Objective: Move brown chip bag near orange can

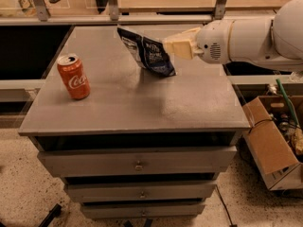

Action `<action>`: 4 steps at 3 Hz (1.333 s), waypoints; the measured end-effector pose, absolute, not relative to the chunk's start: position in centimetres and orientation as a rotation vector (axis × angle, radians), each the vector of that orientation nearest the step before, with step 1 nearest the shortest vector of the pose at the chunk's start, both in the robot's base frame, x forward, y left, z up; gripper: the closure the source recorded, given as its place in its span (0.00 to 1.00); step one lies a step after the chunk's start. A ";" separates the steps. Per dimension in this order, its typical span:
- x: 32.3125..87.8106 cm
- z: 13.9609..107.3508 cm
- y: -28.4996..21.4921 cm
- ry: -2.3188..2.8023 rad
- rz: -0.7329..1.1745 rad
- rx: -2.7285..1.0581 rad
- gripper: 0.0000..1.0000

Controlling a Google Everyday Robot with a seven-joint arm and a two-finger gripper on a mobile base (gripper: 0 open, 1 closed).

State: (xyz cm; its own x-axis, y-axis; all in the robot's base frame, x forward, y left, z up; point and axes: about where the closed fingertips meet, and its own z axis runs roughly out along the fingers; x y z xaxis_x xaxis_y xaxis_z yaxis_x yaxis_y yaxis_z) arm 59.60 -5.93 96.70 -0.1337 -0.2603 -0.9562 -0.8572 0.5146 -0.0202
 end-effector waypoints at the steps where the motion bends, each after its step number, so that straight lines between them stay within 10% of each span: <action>1: 59.5 96.7 -5.7 1.667 0.687 -0.965 0.83; 4: 59.4 96.9 -4.9 1.662 0.693 -0.978 0.13</action>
Offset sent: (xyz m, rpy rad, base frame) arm -0.0005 0.0024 0.0004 -0.0005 -0.0004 0.0039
